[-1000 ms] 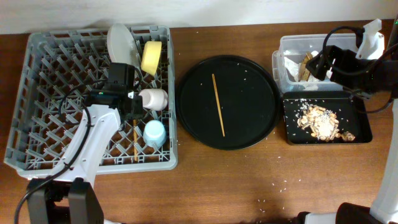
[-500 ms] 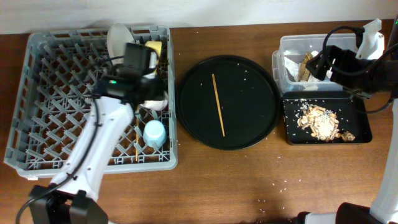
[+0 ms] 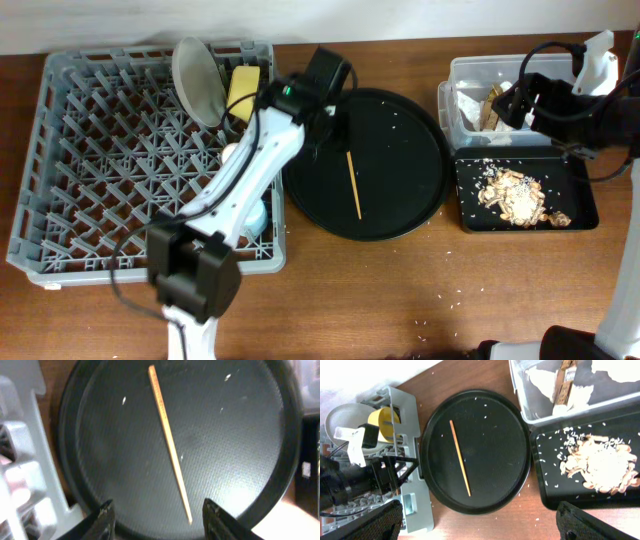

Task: Sort waste into correct bins and load items into the dishwasher rack
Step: 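Move the left gripper back to the second chopstick on the tray, then grasp the second chopstick with the left gripper and lift it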

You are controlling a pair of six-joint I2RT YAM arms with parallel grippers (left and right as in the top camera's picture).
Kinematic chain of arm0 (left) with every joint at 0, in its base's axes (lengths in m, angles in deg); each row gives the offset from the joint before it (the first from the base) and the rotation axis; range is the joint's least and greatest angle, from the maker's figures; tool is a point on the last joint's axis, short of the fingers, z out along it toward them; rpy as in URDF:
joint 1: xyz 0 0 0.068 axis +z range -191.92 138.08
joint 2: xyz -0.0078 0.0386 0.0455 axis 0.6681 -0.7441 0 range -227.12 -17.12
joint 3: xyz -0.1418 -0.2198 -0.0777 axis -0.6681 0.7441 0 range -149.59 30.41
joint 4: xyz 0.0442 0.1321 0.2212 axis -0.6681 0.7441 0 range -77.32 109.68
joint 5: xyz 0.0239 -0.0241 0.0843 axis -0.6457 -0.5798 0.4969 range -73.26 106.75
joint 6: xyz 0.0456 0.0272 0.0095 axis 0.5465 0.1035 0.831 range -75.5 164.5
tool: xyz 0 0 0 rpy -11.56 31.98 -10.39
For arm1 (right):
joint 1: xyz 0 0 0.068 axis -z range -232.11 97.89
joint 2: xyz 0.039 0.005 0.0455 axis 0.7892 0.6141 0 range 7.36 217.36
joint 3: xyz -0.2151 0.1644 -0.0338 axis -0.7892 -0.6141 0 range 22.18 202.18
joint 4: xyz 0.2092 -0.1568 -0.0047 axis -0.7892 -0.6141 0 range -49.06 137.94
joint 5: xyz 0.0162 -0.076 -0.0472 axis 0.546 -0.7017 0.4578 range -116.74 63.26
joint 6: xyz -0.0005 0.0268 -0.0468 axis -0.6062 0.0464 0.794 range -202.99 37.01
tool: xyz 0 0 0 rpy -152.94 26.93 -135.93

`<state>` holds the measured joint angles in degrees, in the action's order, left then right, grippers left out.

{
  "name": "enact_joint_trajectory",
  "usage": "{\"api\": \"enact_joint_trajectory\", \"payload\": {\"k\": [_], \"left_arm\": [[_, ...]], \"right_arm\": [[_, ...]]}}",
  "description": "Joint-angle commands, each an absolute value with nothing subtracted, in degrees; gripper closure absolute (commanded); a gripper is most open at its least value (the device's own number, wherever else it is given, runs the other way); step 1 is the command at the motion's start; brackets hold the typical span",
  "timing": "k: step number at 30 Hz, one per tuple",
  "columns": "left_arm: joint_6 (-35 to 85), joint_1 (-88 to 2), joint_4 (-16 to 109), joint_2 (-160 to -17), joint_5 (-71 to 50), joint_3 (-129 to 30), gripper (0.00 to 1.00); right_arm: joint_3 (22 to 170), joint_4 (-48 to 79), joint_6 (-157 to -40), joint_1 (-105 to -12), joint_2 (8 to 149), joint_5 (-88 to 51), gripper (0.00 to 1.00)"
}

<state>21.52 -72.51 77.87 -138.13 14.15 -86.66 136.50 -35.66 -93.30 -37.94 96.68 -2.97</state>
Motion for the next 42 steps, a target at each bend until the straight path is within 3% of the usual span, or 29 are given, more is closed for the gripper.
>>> {"api": "enact_joint_trajectory", "payload": {"k": [1, 4, 7, 18, 24, 34, 37, 42], "left_arm": [[22.29, -72.42, 85.01, -147.92, 12.93, -98.69, 0.43], [22.18, -72.64, 87.11, -154.79, 12.82, -100.63, 0.43], [21.78, -72.81, 86.59, -158.15, 12.34, -100.63, 0.53], [18.61, -77.80, 81.34, -160.99, 16.12, -100.52, 0.54], [16.67, -78.13, 81.23, -162.70, 16.71, -100.50, 0.61], [15.60, -78.15, 81.28, -165.30, 15.40, -100.50, 0.84], [15.62, -78.15, 81.28, -165.32, 15.44, -100.50, 0.99], [15.66, -78.13, 82.26, -165.17, 15.44, -101.16, 0.99]], "right_arm": [[136.57, -35.70, -92.84, -37.85, 96.77, -3.47, 0.02], [136.57, -35.70, -92.84, -37.85, 96.77, -3.47, 0.01], [136.57, -35.70, -92.84, -37.83, 96.77, -3.47, 0.02], [136.57, -35.70, -92.84, -37.85, 96.77, -3.47, 0.02], [136.57, -35.70, -92.84, -37.85, 96.77, -3.47, 0.02], [136.57, -35.68, -92.84, -37.83, 96.77, -3.47, 0.02], [136.57, -35.70, -92.84, -37.83, 96.77, -3.47, 0.01], [136.57, -35.70, -92.84, -37.83, 96.77, -3.47, 0.02]]}}
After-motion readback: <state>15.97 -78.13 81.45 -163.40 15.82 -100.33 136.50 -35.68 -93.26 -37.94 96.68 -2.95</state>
